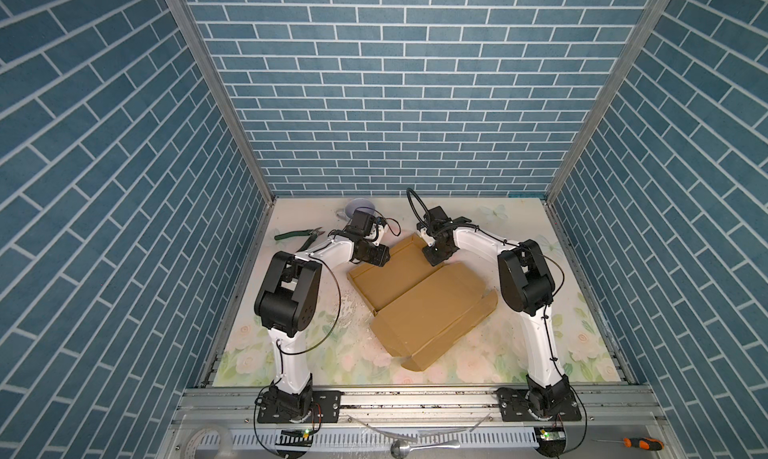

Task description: Fold the paper box

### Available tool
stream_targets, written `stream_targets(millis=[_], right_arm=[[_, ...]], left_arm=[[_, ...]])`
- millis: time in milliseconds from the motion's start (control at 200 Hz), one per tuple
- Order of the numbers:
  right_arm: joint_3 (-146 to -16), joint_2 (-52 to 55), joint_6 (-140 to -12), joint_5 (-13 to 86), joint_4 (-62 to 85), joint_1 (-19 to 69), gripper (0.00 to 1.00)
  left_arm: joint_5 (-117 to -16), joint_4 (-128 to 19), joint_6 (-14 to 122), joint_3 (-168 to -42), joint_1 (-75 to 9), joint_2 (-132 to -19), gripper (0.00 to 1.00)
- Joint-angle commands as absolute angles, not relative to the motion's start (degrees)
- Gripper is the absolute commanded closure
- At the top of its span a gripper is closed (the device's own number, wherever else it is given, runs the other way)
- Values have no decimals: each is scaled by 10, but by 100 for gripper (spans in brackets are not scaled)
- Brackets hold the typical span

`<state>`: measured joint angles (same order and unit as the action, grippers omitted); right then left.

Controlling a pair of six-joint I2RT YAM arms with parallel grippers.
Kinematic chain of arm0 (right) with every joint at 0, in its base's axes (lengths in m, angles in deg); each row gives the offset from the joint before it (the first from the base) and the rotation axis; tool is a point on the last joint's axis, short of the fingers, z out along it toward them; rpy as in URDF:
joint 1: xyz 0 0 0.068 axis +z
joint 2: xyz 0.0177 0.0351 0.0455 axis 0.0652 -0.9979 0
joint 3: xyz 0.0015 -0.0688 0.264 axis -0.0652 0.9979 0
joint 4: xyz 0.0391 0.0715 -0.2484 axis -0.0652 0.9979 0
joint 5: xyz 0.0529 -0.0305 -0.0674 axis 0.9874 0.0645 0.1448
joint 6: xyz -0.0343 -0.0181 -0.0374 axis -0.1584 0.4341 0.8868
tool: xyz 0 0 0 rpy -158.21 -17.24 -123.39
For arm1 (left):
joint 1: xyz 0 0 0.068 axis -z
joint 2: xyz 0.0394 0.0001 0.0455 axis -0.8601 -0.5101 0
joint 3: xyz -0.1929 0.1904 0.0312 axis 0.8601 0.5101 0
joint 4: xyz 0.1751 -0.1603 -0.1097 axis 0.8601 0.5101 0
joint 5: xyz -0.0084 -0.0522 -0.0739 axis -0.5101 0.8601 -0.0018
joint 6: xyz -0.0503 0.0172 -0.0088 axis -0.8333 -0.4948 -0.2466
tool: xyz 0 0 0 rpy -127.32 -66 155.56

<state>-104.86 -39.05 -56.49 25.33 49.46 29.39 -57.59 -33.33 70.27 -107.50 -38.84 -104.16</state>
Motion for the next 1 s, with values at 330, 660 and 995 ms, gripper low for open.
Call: stream_targets(millis=[330, 660, 995], right_arm=[[-1148, -436, -588, 275, 503, 297, 65], [-1228, -489, -583, 303, 490, 298, 69], [-1175, -485, -554, 218, 428, 319, 100]], left_arm=[[-554, -345, 687, -1076, -378, -1072, 68], [-550, -345, 685, -1084, -369, -1086, 71], [-550, -349, 674, -1080, -367, -1087, 75]])
